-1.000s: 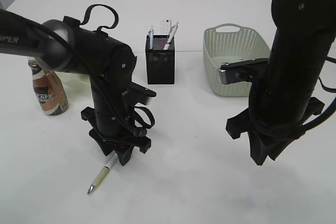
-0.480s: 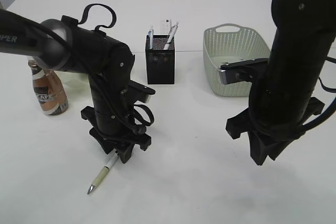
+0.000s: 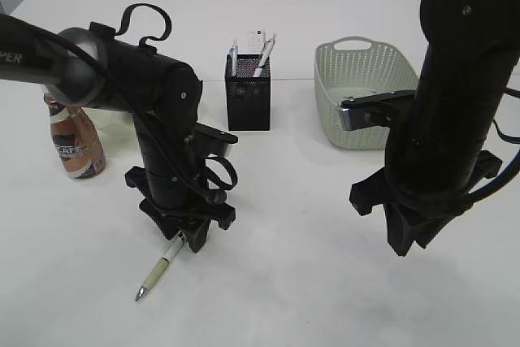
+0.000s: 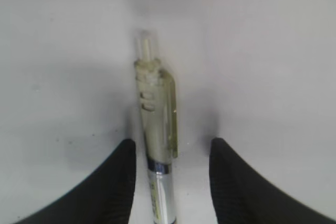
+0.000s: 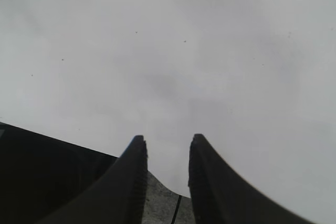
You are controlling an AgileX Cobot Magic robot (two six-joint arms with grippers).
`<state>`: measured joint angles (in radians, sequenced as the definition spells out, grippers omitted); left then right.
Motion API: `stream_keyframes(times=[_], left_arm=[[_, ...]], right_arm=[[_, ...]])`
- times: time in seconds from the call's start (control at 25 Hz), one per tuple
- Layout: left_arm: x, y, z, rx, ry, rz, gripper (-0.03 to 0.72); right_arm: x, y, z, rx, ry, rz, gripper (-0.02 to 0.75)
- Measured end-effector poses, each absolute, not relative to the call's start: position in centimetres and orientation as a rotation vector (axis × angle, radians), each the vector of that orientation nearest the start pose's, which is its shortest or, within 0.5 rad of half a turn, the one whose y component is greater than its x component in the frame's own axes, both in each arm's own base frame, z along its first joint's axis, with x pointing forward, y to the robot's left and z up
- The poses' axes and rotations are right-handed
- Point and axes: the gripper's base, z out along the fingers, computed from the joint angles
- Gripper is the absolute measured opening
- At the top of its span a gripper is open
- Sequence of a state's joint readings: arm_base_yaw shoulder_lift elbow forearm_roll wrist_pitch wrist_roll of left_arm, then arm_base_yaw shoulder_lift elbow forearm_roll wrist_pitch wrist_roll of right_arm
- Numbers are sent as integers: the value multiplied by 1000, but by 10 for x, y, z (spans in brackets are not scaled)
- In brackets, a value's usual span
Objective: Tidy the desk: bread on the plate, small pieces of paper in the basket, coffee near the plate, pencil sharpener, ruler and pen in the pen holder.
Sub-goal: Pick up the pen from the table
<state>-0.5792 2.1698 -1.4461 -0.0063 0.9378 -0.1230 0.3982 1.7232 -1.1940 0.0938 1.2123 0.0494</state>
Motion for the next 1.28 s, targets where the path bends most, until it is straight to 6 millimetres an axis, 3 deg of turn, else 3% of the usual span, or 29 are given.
stream_keyframes(times=[0.88, 1.12, 1.28], left_arm=[[338, -223, 106, 730, 3088, -4, 294], [338, -222, 106, 735, 3087, 7, 101], [339, -222, 106, 735, 3088, 7, 73]], right_arm=[[282, 127, 219, -504, 3201, 107, 237], [282, 127, 219, -504, 3201, 107, 237], [282, 127, 219, -504, 3201, 107, 237]])
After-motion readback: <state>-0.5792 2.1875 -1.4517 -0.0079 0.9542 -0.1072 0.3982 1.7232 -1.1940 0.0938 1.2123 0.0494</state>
